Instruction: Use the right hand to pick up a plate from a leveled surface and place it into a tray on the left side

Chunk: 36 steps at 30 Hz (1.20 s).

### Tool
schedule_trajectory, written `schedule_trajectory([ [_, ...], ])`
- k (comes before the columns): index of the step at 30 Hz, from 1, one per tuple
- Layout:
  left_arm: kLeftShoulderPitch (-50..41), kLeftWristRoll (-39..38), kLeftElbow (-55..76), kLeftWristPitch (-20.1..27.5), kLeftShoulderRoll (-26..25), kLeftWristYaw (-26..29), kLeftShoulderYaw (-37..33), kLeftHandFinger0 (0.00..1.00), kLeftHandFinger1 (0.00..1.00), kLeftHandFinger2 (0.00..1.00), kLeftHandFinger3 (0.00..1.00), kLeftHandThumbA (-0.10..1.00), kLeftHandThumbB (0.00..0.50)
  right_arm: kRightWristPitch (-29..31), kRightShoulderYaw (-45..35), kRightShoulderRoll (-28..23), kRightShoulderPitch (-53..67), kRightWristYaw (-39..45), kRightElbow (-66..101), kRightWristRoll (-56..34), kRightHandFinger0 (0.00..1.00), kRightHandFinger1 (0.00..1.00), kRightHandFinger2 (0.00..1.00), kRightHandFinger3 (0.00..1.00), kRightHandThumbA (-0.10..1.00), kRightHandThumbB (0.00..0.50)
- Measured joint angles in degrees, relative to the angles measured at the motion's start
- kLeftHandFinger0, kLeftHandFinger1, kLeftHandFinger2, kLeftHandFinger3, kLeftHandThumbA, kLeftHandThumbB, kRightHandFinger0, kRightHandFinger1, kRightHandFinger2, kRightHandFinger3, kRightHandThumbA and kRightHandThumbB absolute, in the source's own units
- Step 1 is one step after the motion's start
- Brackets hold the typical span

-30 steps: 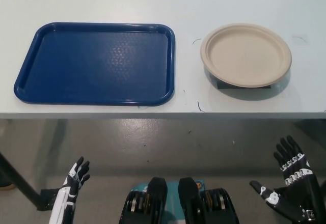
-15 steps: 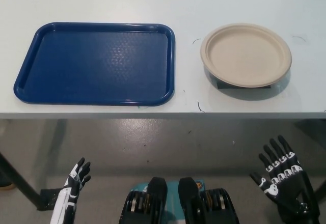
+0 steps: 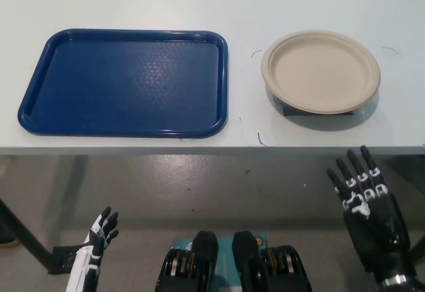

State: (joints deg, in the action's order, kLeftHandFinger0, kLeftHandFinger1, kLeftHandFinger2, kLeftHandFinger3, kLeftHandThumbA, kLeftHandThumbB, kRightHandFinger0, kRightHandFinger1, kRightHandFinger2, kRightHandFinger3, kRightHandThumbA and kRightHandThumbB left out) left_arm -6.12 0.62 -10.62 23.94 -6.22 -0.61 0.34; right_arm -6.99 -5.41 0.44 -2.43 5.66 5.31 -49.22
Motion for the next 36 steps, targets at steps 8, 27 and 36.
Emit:
schedule_trajectory([
  [8,-0.07,0.65,-0.01,0.02,-0.02,0.00,-0.14,1.00,1.00,1.00,1.00,1.00,0.154,-4.49,-4.81,2.19,-5.70,-1.69,-3.63,-8.63,1.00,1.00,1.00,1.00,1.00,0.445],
  [27,-1.23,2.40,0.00,0.69,-0.17,0.00,-0.42,1.00,1.00,1.00,1.00,1.00,0.173,-12.89,-13.33,5.37,-11.00,-2.65,-15.52,-18.76,1.00,1.00,1.00,1.00,1.00,0.424],
  [36,-1.63,2.68,0.00,0.72,-0.24,0.00,-0.48,1.00,1.00,1.00,1.00,1.00,0.182,-14.04,-14.71,5.44,-11.38,-2.89,-16.30,-18.72,1.00,1.00,1.00,1.00,1.00,0.438],
])
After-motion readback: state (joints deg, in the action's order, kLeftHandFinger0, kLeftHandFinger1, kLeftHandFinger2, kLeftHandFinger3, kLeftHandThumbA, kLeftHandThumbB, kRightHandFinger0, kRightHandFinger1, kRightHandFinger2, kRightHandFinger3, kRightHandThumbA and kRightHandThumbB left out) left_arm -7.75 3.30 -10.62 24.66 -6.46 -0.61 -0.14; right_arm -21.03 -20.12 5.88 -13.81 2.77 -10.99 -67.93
